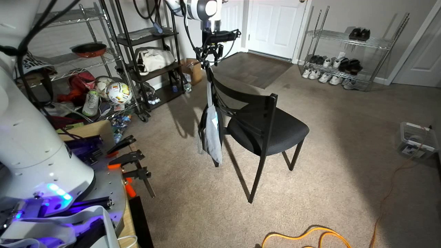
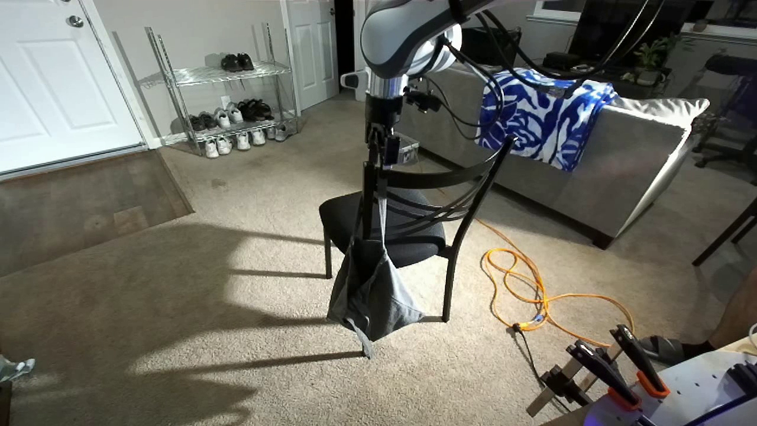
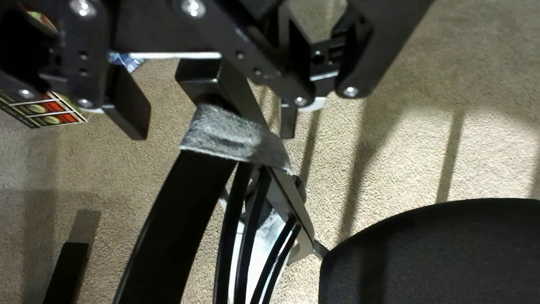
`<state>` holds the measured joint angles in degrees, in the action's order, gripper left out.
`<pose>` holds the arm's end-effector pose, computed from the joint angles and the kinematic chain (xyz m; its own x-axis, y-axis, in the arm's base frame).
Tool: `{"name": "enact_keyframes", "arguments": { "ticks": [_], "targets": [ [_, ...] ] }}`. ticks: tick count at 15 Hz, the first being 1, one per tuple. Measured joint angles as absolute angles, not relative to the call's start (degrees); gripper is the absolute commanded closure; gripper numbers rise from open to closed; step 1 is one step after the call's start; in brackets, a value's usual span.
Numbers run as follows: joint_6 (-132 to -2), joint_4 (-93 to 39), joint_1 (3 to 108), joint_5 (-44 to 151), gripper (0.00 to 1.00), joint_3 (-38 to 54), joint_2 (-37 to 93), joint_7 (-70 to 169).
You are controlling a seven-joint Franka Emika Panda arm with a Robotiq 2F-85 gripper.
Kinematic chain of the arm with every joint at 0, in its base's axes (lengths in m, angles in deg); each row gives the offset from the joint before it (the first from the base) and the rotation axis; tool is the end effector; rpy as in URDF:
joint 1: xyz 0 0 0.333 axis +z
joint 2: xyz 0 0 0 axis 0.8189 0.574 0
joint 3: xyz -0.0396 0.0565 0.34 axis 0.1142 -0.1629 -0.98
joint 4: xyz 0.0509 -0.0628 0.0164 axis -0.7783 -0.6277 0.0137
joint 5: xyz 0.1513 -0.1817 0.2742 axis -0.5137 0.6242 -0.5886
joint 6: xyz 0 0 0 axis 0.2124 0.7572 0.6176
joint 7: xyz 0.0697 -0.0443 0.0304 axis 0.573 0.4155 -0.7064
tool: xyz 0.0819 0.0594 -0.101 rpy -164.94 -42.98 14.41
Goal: Move the grey bag to the right side of the chair
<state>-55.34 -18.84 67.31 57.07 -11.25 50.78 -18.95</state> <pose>0.6487 0.2904 0.2913 -0.0287 0.9969 0.0728 0.9994 0.0302 -0.0193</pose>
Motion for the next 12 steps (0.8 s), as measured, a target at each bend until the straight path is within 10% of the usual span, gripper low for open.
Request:
{"name": "enact_keyframes", "arguments": {
  "ticks": [7, 12],
  "targets": [
    [-56.7, -18.7, 67.3, 57.1, 0.95, -11.1, 50.8, -18.6],
    [-59.4, -22.3, 67.1, 57.1, 0.95, -11.2, 48.6, -16.6]
  ]
}}
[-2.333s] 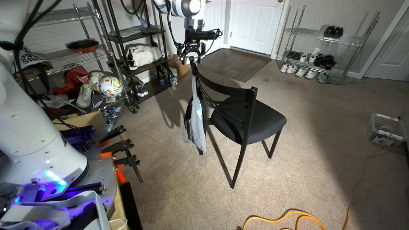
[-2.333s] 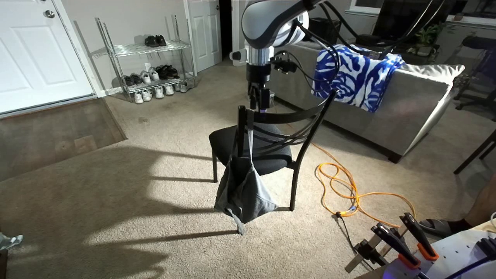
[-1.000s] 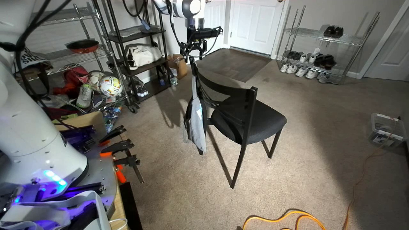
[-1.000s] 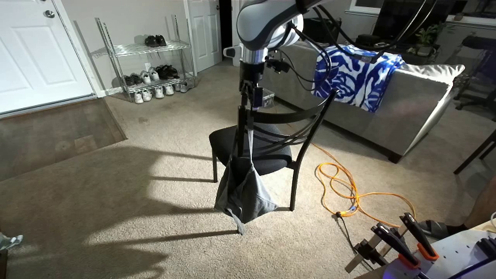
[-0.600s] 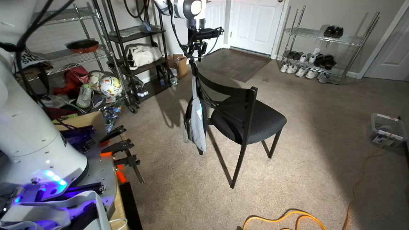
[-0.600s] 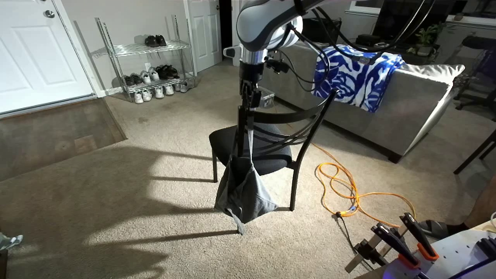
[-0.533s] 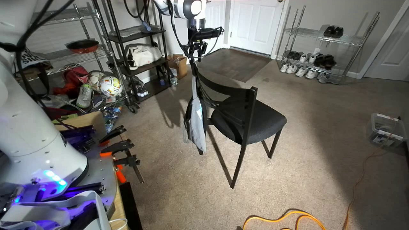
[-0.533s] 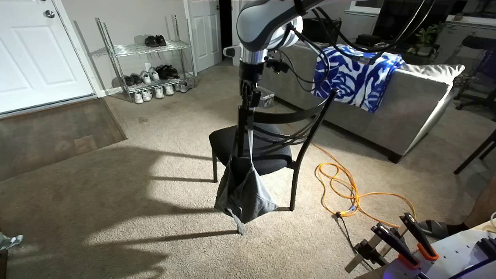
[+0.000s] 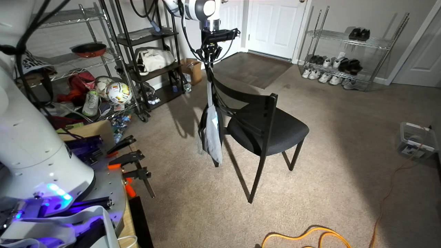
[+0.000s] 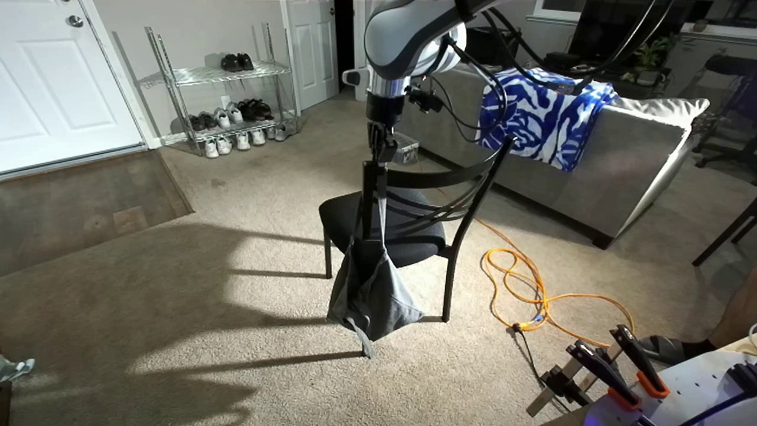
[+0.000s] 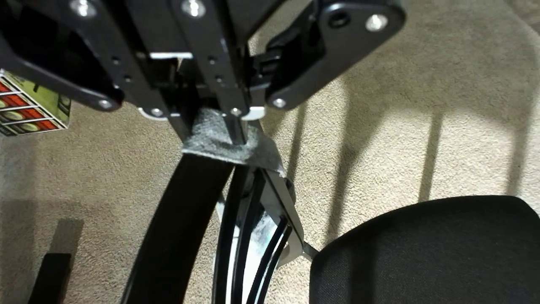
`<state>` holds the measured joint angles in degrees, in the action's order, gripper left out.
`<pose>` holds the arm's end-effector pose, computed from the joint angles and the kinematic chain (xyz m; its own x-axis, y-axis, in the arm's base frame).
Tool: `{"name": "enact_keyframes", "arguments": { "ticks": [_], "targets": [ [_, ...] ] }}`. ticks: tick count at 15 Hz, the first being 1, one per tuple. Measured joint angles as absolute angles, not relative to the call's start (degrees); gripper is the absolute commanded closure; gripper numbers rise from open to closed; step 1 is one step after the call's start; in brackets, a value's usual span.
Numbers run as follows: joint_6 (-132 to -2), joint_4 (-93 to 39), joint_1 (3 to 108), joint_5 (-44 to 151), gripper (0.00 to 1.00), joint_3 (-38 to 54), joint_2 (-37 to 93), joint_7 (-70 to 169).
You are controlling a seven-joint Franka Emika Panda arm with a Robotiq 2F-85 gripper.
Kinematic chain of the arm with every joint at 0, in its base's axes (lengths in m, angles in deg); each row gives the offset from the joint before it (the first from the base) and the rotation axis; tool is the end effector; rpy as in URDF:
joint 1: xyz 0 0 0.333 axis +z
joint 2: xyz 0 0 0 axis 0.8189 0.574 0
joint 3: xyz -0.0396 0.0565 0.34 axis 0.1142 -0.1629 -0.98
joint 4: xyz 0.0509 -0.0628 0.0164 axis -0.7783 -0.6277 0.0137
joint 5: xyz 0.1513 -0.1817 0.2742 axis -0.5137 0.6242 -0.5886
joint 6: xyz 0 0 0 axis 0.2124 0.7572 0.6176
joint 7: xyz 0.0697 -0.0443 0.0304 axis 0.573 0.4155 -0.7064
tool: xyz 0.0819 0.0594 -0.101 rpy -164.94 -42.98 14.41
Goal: Move the grey bag to the right side of the chair
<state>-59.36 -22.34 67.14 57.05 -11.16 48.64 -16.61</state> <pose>0.6437 0.2894 0.2975 0.0081 0.9962 0.0873 0.9997 -0.0100 0.0211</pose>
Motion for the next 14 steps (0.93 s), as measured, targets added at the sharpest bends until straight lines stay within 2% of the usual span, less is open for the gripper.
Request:
{"name": "enact_keyframes", "arguments": {
  "ticks": [6, 10, 11, 12, 14],
  "targets": [
    [-73.2, -34.7, 66.1, 57.0, 1.00, -11.6, 39.6, -14.0],
    [-75.2, -38.6, 66.1, 56.0, 1.00, -13.8, 29.5, -13.9],
    [-75.0, -39.2, 66.1, 55.5, 0.81, -14.2, 27.4, -13.9],
    [-74.7, -39.8, 66.2, 55.2, 0.72, -14.4, 25.6, -13.9],
    [-72.9, -40.2, 66.3, 55.0, 0.60, -14.4, 23.5, -13.9]
  ]
}}
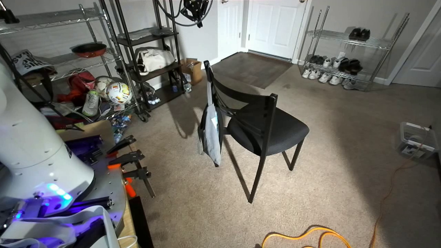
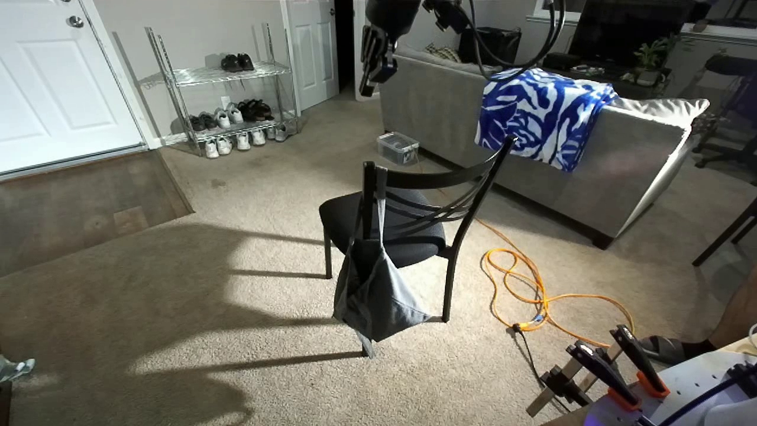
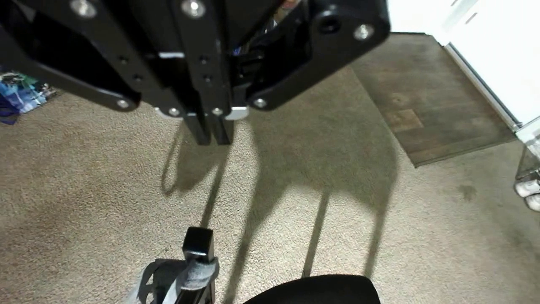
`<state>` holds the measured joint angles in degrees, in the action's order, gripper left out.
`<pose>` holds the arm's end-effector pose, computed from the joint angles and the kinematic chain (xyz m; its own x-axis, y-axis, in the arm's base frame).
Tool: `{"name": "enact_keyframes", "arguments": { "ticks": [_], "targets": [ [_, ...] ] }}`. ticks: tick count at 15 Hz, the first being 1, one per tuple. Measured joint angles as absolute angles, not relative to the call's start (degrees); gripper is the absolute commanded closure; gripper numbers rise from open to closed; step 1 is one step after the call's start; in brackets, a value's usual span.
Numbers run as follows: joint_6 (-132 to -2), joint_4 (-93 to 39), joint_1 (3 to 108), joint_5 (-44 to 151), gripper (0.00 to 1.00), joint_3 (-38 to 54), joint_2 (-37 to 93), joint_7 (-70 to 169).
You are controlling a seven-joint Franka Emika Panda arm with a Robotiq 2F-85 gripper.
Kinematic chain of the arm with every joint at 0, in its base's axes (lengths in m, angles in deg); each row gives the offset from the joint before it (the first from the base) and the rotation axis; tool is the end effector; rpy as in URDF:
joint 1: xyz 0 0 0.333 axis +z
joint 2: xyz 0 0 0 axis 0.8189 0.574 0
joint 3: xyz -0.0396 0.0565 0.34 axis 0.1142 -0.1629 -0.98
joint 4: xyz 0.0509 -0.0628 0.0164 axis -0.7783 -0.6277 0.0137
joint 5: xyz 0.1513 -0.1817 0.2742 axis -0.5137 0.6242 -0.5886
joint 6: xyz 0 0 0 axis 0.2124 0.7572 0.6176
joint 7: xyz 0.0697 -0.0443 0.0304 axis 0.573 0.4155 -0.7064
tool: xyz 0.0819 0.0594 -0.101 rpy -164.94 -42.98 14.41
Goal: Move the grey bag to the right side of the chair
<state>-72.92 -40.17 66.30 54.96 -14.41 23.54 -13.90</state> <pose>0.5628 0.3031 0.4735 -0.0414 0.9776 0.2062 0.9389 -0.0325 0.3427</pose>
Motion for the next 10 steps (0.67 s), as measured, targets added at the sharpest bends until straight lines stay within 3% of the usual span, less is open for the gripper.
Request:
{"name": "enact_keyframes", "arguments": {
  "ticks": [10],
  "targets": [
    [-60.9, -37.3, 66.1, 55.1, 0.01, -9.0, 33.4, -11.6]
  ]
}}
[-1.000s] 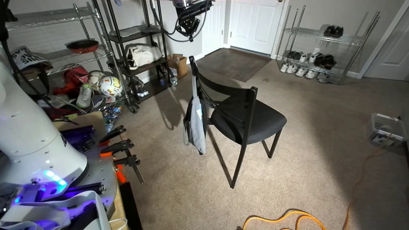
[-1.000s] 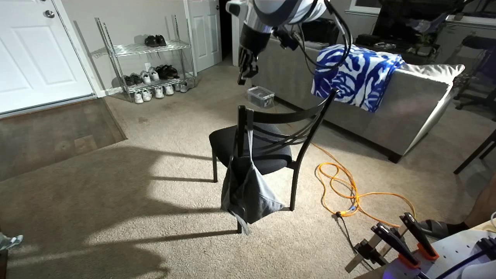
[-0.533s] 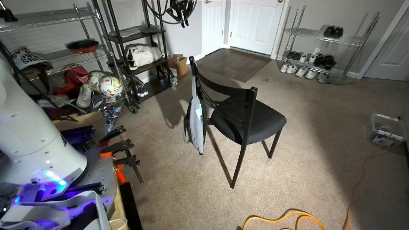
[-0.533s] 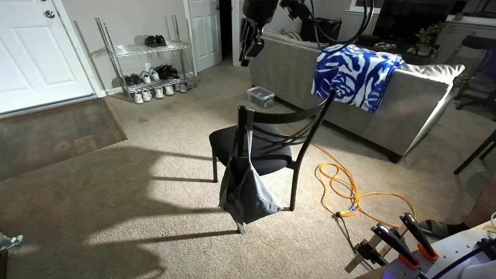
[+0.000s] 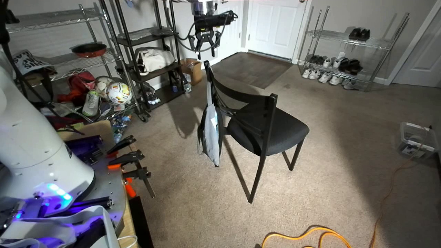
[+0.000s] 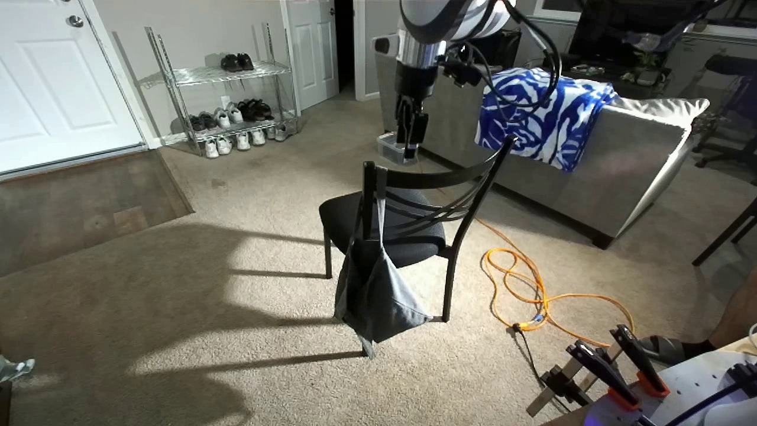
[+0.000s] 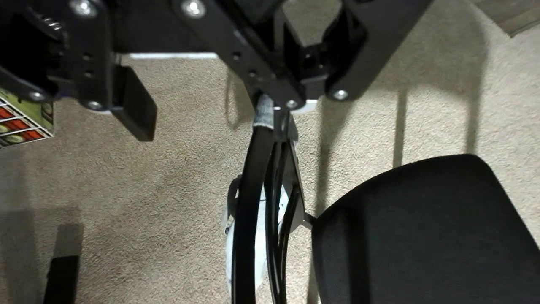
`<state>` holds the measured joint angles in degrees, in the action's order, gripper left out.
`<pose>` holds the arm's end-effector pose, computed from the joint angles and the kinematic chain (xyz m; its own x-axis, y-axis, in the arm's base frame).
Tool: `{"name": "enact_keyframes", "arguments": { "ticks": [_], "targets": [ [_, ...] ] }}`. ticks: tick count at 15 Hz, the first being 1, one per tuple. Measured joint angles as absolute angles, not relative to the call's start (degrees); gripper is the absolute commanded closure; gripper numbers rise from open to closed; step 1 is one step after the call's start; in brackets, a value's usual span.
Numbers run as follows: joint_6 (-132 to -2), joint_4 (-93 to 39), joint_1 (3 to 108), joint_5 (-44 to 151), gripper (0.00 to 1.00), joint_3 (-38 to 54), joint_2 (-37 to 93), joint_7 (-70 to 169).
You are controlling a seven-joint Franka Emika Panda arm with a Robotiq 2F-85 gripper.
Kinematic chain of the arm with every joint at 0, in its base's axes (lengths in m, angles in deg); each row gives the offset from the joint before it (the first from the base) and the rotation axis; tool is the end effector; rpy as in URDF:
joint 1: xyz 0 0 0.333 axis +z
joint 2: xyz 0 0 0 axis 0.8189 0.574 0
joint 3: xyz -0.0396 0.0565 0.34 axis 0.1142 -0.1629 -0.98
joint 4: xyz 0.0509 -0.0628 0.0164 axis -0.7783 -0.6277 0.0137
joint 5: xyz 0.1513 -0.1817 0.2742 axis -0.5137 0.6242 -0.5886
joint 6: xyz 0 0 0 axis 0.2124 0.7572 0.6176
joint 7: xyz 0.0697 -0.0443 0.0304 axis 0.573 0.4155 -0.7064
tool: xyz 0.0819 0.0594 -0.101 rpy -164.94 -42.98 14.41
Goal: Move the grey bag to the right side of the chair
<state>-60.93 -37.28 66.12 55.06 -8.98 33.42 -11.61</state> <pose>0.5917 0.2459 0.3603 0.1320 0.9893 0.0618 0.9893 -0.1355 0.0546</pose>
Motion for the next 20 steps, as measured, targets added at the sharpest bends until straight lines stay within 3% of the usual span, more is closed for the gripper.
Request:
{"name": "enact_keyframes", "arguments": {
  "ticks": [12, 13, 15, 20],
  "targets": [
    [-60.8, -26.0, 67.4, 56.2, 0.00, -9.3, 46.2, -11.6],
    [-60.8, -25.4, 67.5, 56.2, 0.23, -9.4, 46.6, -11.6],
    [-60.8, -24.6, 67.8, 56.3, 0.32, -9.5, 47.1, -11.6],
    [-60.8, -23.9, 68.1, 56.3, 0.66, -10.2, 47.6, -11.9]
  ]
}}
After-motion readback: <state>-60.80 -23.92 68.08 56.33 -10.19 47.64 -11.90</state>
